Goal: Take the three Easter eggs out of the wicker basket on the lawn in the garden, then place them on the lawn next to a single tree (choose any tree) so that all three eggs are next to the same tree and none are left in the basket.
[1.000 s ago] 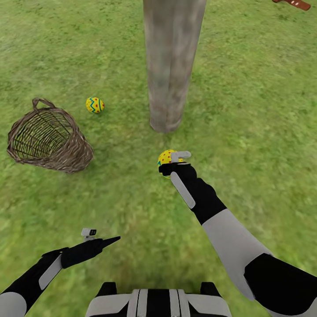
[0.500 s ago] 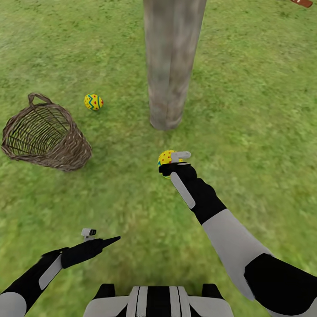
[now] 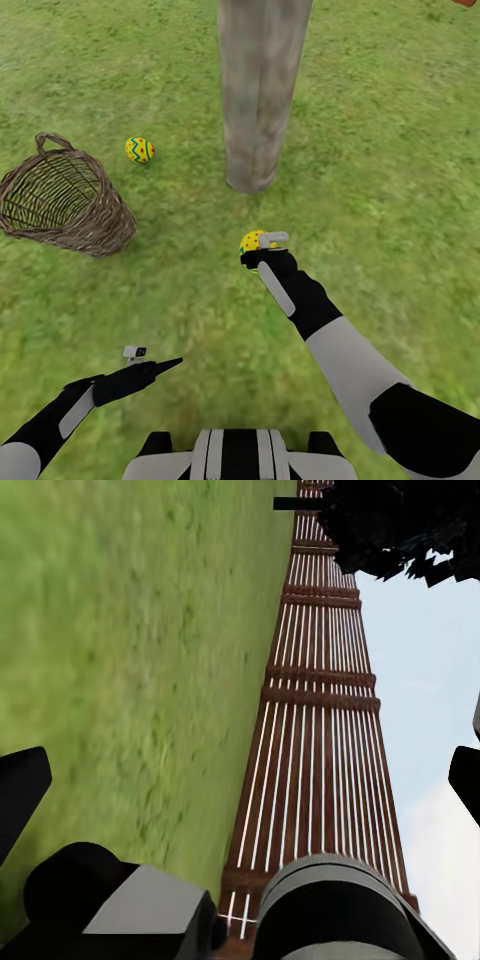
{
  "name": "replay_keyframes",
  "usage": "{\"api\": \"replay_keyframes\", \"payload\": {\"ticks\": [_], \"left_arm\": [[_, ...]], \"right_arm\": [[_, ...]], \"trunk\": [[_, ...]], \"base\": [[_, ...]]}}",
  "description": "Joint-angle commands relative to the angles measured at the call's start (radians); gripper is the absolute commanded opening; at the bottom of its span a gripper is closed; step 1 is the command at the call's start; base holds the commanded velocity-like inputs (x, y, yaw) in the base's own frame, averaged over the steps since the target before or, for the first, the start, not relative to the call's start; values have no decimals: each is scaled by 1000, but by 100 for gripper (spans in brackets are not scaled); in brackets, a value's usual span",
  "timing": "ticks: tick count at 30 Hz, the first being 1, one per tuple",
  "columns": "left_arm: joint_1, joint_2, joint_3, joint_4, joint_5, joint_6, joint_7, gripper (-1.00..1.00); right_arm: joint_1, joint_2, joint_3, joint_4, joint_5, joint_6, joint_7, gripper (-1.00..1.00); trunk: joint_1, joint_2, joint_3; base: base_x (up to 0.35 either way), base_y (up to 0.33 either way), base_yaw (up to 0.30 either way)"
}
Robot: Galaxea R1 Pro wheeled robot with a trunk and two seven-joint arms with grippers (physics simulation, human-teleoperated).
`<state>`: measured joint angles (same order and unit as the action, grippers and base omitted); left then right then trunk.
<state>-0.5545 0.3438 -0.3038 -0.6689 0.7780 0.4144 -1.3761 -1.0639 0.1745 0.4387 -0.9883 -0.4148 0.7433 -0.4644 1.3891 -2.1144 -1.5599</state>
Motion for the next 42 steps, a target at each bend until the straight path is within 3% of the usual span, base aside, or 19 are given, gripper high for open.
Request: {"api": "replay_keyframes", "payload": {"ticks": [1, 7, 28, 42], "left_arm": [[-1, 1, -6, 0, 9, 11, -1, 100], [-1, 1, -6, 0, 9, 9, -1, 100], [-1, 0, -6, 0, 9, 7, -2, 100], [-1, 1, -5, 3, 9, 10, -2, 100]], "right_arm": [[-1, 0, 2, -3, -10, 1, -10, -100], [-1, 0, 2, -9, -17, 1, -8, -100], [1, 0, 3, -9, -19, -1, -11, -100], [1, 0, 3, -1, -21, 1, -9, -100]], "trunk": [[4, -7, -4], [27, -49, -23], [107, -196, -122], [107, -196, -134]], "base": [[0, 0, 0], [0, 0, 0], [0, 0, 0], [0, 0, 0]]}}
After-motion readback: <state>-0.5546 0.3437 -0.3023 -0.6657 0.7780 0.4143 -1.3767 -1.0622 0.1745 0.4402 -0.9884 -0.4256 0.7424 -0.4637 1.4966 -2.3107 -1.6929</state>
